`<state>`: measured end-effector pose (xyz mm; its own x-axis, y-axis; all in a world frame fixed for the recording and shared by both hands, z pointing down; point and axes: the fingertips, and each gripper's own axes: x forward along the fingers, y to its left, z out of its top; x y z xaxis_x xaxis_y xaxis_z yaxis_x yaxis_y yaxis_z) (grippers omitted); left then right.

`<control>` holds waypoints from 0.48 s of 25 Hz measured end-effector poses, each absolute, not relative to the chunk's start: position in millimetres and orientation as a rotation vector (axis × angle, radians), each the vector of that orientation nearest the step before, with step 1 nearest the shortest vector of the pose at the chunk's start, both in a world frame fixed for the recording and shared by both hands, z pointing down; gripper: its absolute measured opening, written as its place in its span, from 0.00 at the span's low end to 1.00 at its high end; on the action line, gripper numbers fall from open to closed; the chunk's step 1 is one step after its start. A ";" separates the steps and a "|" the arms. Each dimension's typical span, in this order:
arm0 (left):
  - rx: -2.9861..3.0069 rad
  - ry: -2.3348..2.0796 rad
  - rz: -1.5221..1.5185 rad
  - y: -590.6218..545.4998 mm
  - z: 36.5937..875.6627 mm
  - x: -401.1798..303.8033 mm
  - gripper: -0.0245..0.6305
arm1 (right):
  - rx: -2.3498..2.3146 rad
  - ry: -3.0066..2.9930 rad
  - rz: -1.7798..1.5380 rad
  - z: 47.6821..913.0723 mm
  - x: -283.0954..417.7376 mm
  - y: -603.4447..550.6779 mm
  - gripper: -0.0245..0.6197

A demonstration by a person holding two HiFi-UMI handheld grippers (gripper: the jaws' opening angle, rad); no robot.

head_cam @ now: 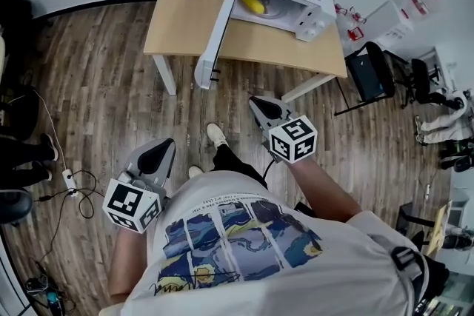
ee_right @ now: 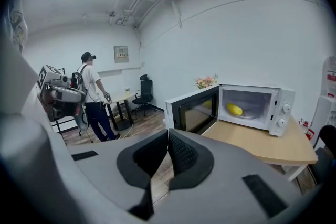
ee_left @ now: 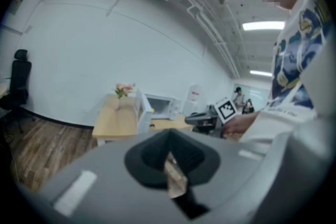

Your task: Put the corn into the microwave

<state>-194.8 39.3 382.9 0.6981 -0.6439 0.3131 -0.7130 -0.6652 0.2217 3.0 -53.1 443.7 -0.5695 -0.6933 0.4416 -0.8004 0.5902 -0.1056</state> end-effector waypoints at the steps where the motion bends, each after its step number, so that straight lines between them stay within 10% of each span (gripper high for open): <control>1: 2.586 -1.065 0.297 40.0 382.2 -194.7 0.05 | 1.201 -2.476 0.415 440.1 0.7 -50.5 0.05; 12: 2.566 -1.088 0.286 49.0 387.3 -202.3 0.05 | 1.146 -2.535 0.375 417.1 -19.4 -36.6 0.05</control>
